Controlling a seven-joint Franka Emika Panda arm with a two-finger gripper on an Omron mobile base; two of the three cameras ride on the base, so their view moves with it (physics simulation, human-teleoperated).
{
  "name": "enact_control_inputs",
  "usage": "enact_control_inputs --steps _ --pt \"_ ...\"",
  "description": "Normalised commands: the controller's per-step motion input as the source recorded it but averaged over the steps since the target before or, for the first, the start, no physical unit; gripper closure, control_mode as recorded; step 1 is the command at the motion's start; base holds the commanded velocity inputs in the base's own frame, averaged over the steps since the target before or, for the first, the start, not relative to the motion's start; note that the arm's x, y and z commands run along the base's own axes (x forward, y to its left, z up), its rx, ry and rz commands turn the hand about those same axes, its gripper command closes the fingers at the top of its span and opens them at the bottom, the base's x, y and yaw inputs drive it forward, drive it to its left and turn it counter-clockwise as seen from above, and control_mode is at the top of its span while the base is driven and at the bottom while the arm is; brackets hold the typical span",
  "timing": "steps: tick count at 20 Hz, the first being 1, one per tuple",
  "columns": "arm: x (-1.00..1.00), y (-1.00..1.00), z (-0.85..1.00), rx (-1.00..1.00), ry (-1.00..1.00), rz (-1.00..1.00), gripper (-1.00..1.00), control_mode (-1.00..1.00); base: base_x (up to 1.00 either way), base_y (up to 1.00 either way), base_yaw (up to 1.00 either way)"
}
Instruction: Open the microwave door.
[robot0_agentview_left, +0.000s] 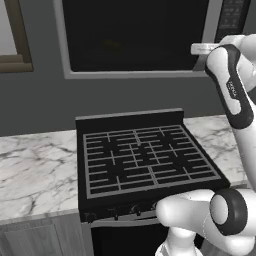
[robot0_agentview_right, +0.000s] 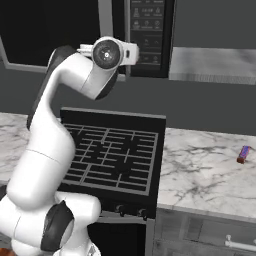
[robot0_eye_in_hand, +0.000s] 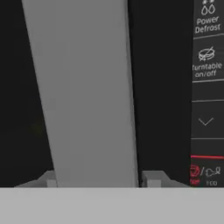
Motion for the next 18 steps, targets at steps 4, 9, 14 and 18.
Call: enact_control_inputs --steps 4,9,14,18 --pt "-1.00 -0.18 0.00 0.00 -0.01 0.28 1.00 -1.00 0.00 0.00 0.00" --pt "-1.00 -0.09 0.00 0.00 -0.10 0.27 1.00 -1.00 0.00 0.00 0.00" --pt "-0.99 0.01 0.00 -0.03 -0.13 0.15 1.00 -1.00 0.00 0.00 0.00" --pt "-0.59 0.01 0.06 -0.05 -0.09 0.02 1.00 -1.00 0.00 0.00 0.00"
